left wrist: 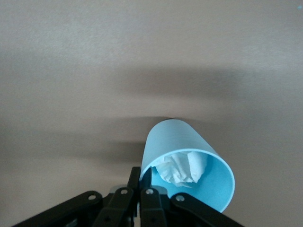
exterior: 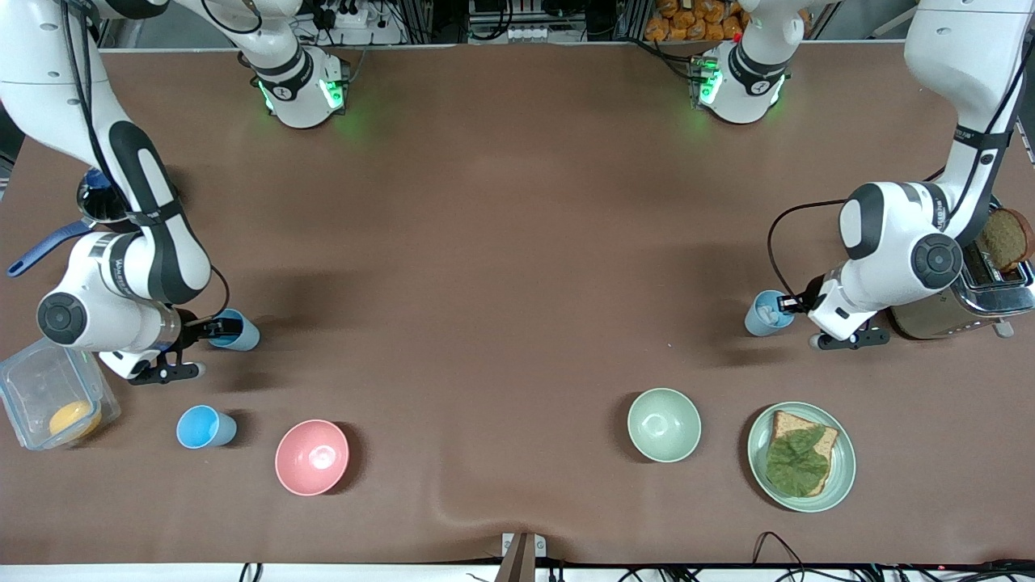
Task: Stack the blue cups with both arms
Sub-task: 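Carry the tissue cup with the left gripper toward the table middle, then carry the blue cup with the right gripper toward the tissue cup, then set the tissue cup down mid-table and open the left gripper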
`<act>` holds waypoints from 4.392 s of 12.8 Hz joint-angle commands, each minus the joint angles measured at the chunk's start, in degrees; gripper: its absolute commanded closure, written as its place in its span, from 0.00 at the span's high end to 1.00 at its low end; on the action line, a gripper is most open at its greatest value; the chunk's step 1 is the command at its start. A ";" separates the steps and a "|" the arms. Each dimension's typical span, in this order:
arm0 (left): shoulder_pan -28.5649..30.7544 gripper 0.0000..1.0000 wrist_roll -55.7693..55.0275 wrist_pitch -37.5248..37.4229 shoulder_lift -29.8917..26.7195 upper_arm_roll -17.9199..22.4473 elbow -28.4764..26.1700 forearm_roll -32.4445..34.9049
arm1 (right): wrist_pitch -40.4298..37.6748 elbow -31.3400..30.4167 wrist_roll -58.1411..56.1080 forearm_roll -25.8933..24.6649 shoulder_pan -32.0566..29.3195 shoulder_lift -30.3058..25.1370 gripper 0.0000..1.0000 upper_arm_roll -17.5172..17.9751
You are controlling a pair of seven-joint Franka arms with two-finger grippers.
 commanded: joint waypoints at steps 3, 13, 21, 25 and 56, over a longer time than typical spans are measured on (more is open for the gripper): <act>0.27 0.00 -4.94 -5.68 -6.08 -6.26 0.45 -0.36 | 0.52 -1.63 -0.66 0.34 -0.57 -1.75 0.00 0.51; -5.15 0.00 -28.92 -1.84 -5.57 -18.93 2.38 -15.04 | -1.92 0.04 -0.22 0.69 -0.05 -4.55 0.00 0.77; -16.86 0.00 -47.66 10.03 0.58 -18.58 3.70 -10.93 | -16.62 12.44 0.13 1.31 2.50 -4.47 0.00 2.00; -20.64 0.00 -60.04 14.87 5.76 -18.49 5.01 -0.22 | -16.62 13.05 3.71 9.37 3.72 -5.26 0.00 4.20; -24.09 1.00 -75.46 -14.12 5.97 -18.84 26.46 14.32 | -12.94 12.53 83.18 13.17 38.89 -7.38 0.00 4.38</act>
